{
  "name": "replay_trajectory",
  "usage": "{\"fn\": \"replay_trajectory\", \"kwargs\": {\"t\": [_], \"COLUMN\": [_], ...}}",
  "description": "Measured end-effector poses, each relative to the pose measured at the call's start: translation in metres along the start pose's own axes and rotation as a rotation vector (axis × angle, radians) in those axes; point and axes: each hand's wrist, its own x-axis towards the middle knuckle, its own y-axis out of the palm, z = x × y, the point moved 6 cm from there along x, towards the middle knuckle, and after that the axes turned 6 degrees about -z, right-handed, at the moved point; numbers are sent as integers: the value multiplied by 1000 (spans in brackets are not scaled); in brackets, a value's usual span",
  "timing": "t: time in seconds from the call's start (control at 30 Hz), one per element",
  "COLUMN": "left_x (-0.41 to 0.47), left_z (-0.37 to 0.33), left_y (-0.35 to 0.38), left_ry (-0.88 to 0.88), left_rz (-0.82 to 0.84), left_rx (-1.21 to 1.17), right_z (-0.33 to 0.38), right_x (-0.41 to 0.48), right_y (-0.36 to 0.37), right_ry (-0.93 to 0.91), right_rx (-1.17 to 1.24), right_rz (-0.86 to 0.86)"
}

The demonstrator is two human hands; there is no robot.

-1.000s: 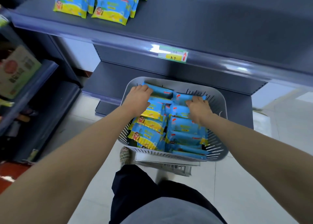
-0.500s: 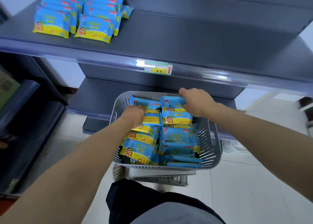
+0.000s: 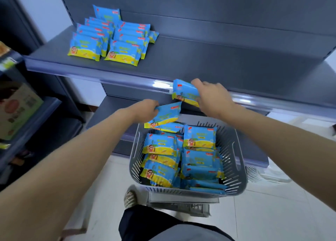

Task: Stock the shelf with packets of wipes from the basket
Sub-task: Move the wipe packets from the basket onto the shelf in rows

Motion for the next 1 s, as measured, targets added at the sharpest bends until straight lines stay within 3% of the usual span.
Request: {"fn": "replay_trajectory", "kwargs": {"t": [0.3,0.47,0.73,1.0], "left_x": [-5,-14,-3,41], "left_z": [31,85,185,259], "left_y": [-114,-173,-241,-250], "left_ry": [57,39,-47,-87], "left_rz": [-146,-217,-359,-286], "left_rx": [-217,-248,-214,-7], "right_z": [32,65,123,148], "right_x": [92,162,239,272], "right_y": [-49,-52,-1,46], "right_ry": [6,13,-5,0], "right_rx": [55,76,128,178], "right_rz": [-77,-85,67,260]}}
